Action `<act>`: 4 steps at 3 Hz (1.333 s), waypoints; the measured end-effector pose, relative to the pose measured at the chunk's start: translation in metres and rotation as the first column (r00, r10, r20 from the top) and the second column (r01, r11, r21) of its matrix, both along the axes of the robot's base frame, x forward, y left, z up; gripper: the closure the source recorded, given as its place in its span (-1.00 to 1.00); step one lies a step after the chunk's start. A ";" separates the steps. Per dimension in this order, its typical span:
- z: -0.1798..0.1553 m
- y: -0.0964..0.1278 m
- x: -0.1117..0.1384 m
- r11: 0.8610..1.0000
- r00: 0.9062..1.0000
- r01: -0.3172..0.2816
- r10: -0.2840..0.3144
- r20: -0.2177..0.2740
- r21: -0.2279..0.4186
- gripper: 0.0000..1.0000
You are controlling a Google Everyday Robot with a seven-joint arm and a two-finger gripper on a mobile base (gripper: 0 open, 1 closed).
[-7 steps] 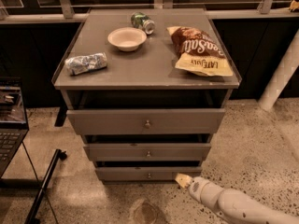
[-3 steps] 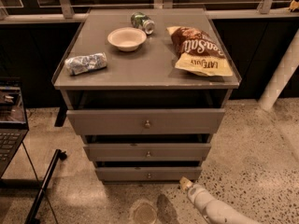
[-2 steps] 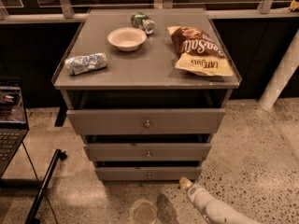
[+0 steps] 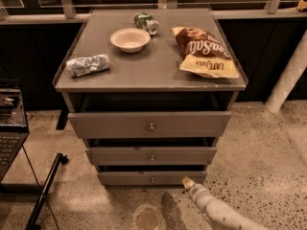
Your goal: Open bottom drawer
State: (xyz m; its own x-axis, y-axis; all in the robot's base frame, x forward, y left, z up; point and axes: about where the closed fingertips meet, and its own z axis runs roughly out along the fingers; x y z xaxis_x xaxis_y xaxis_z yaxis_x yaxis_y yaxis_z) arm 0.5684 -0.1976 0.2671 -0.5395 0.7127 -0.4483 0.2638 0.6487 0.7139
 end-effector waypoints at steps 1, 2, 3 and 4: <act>-0.024 -0.006 0.064 0.999 0.999 0.049 -0.049 0.022 -0.013 1.00; -0.028 -0.003 0.069 0.999 0.999 0.049 -0.049 0.023 -0.020 1.00; -0.041 0.008 0.100 0.997 0.999 0.032 -0.030 0.031 -0.068 1.00; -0.041 0.009 0.102 0.997 0.999 0.030 -0.028 0.031 -0.069 1.00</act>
Offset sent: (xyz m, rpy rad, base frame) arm 0.0935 -0.0048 -0.0379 -0.0160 -0.0244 -0.0685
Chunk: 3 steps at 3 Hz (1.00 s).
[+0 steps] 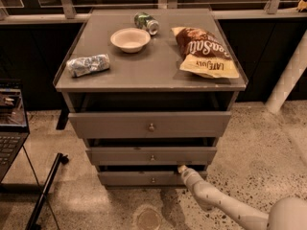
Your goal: Open bottom drawer
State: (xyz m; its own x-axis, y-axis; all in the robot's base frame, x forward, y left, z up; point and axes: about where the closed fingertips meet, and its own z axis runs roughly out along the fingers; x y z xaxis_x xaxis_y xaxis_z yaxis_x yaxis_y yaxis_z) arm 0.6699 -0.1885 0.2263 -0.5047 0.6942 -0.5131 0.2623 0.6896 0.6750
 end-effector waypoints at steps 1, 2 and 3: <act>-0.012 -0.004 0.002 1.000 0.999 0.016 -0.017 -0.039 -0.015 1.00; -0.030 -0.012 0.005 0.998 0.993 0.042 -0.047 -0.108 -0.047 1.00; -0.031 -0.013 0.005 0.997 0.990 0.045 -0.053 -0.127 -0.058 1.00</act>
Offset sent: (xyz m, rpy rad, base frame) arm 0.0036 -0.0262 -0.0555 -0.0776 0.2147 -0.0919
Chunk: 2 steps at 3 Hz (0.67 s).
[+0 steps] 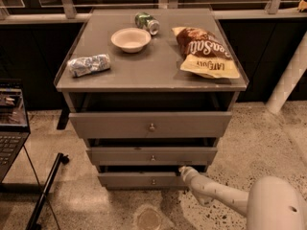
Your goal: Open bottom drawer
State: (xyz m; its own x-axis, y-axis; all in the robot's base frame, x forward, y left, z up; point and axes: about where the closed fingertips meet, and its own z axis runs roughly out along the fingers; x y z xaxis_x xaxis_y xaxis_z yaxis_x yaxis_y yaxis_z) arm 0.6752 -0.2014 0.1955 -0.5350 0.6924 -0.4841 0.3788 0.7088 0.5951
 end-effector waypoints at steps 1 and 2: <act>-0.003 0.002 -0.002 1.000 0.998 -0.007 0.006 -0.061 -0.023 1.00; -0.003 -0.001 -0.005 1.000 0.997 0.002 -0.004 -0.081 -0.023 1.00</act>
Offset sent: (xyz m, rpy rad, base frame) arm -0.0510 -0.0381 -0.0293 0.0669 0.3530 -0.1412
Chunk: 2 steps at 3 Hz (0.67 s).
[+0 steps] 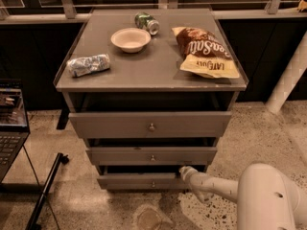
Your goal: Open bottom drawer
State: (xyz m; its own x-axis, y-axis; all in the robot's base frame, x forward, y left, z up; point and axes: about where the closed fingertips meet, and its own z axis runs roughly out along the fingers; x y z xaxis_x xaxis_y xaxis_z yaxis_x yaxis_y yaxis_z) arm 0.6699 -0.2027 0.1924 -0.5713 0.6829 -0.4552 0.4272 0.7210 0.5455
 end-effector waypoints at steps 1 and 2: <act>0.001 0.000 0.000 1.000 1.000 0.000 0.000 0.000 0.000 1.00; -0.003 -0.009 -0.017 0.998 0.996 0.031 -0.027 -0.081 0.049 1.00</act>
Offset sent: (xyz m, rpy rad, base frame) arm -0.0845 -0.0391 -0.0063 0.2333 0.3749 -0.1369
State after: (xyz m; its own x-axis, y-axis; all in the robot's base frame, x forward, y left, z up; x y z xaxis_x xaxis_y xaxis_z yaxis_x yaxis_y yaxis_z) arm 0.6525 -0.2117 0.1898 -0.5844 0.7205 -0.3733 0.4914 0.6803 0.5438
